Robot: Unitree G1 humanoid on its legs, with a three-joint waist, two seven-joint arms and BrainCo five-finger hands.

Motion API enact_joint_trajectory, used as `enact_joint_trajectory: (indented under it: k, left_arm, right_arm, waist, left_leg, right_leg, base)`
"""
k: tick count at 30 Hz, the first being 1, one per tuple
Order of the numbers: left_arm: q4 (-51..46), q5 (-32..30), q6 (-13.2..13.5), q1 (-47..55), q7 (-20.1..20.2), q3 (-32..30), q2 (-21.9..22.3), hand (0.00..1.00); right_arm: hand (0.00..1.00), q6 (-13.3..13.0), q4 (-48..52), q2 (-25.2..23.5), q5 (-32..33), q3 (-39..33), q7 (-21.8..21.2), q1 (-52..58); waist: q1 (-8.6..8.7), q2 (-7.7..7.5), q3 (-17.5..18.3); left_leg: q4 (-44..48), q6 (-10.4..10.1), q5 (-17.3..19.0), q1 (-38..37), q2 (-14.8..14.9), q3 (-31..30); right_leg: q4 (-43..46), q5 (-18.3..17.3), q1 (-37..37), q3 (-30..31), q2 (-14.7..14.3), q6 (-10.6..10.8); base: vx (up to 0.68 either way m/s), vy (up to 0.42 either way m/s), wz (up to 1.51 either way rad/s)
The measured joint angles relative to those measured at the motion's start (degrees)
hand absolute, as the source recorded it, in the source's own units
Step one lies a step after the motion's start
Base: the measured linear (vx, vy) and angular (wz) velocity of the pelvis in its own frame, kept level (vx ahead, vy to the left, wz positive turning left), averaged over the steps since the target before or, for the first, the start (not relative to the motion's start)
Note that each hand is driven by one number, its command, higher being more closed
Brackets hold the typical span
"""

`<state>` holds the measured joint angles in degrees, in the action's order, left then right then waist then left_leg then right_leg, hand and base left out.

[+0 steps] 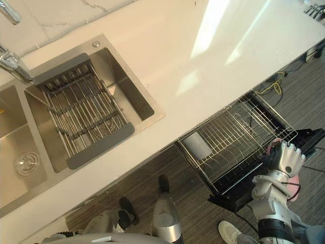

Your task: Walk over to the sink, pick up the cup, carry it to the dishwasher, place the cup inside the dishwasher, then close the dishwasher door

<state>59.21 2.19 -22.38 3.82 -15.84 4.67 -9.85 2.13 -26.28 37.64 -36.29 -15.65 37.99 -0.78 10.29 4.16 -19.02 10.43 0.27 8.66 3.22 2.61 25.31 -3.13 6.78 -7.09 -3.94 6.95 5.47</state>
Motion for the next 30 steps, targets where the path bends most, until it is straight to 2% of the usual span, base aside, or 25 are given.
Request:
enact_joint_trajectory:
  k: [6, 11, 15, 18, 20, 24, 26, 29, 30]
  left_arm:
    - [0.3, 0.8, 0.5, -0.4, 0.5, 0.0, 0.3, 0.00]
    - [0.3, 1.0, 1.0, -1.3, 1.2, 0.0, 0.4, 0.00]
    - [0.3, 1.1, 1.2, -2.1, 1.2, 0.0, 0.8, 0.00]
    - [0.2, 1.3, 2.0, -2.5, 1.2, 0.0, 1.6, 0.00]
    - [0.2, 1.6, 2.4, -2.5, 1.2, 0.0, 1.9, 0.00]
    - [0.2, 1.6, 2.9, -2.8, 1.3, 0.1, 2.0, 0.00]
    - [0.1, 1.6, 3.0, -2.8, 1.4, 0.2, 2.1, 0.00]
    - [0.2, 2.2, 3.9, -2.8, 1.3, 0.2, 2.0, 0.00]
    - [0.2, 2.2, 4.2, -2.8, 1.3, 0.2, 2.1, 0.00]
  right_arm:
    - [1.00, 0.9, 0.0, 2.0, 0.0, 3.8, -0.4, -1.8]
    - [1.00, 0.8, 0.0, 2.7, 0.8, 4.3, -1.2, -4.1]
    - [1.00, 0.3, -1.7, 4.2, 2.4, 6.2, -2.6, -7.1]
    - [1.00, 0.3, -2.4, 4.6, 3.4, 6.6, -3.5, -9.2]
    - [1.00, 0.3, -3.5, 4.6, 3.5, 7.7, -5.9, -10.6]
    - [1.00, 0.9, -6.9, 3.3, 4.7, 11.1, -13.3, -10.4]
    - [1.00, 1.7, -10.0, 2.0, 6.9, 11.1, -14.1, -10.4]
    - [1.00, 3.2, -15.2, 0.7, 12.7, 10.9, -13.7, -11.0]
    - [1.00, 3.3, -16.0, 0.7, 14.0, 10.7, -13.6, -11.1]
  waist:
    - [-0.01, 0.53, -1.1]
    - [-0.52, 0.96, -2.1]
    - [-1.07, 1.69, -3.3]
    - [-1.78, 2.83, -4.6]
    - [-2.44, 3.30, -5.0]
    - [-3.11, 3.70, -5.9]
    - [-3.75, 4.04, -6.1]
    - [-4.10, 4.56, -6.3]
    - [-4.10, 4.69, -6.4]
  left_leg:
    - [-2.3, -0.9, -2.3, 0.8, 0.0, -3.3]
    - [-3.7, -1.0, -3.9, 1.8, -0.2, -5.6]
    - [-4.8, -1.4, -5.4, 2.6, -0.6, -7.7]
    - [-6.5, -1.7, -7.0, 2.9, -1.3, -9.3]
    - [-6.9, -1.6, -7.5, 3.8, -1.6, -9.9]
    - [-7.7, -1.8, -8.7, 4.7, -2.0, -11.6]
    - [-7.8, -1.6, -8.9, 4.8, -2.1, -12.2]
    - [-9.3, -2.6, -9.8, 5.9, -2.6, -12.9]
    - [-9.7, -2.2, -10.2, 6.4, -2.8, -12.9]
  right_leg:
    - [-1.4, 0.6, 0.4, -3.4, -0.1, -0.8]
    - [-1.4, 1.1, 0.3, -5.9, -0.1, -0.7]
    - [-0.8, 1.1, -0.3, -7.5, 0.1, -0.9]
    - [0.2, 1.0, -1.4, -8.1, 0.6, -1.0]
    - [0.6, 0.9, -2.8, -8.1, 0.8, -1.0]
    - [0.7, 1.0, -3.2, -9.1, 1.2, -1.2]
    - [0.9, 0.4, -3.2, -9.3, 1.3, -1.3]
    - [2.1, 0.2, -5.3, -9.5, 1.8, -1.2]
    - [2.2, 0.3, -6.0, -9.5, 1.9, -1.2]
  base:
    - [-0.04, -0.069, 0.20]
    - [-0.02, -0.035, 0.26]
    - [-0.04, -0.014, 0.23]
    - [-0.06, 0.013, 0.16]
    - [-0.08, 0.022, 0.06]
    - [-0.07, 0.014, 0.19]
    - [-0.05, 0.012, 0.12]
    - [-0.04, 0.023, 0.11]
    - [-0.02, 0.018, 0.09]
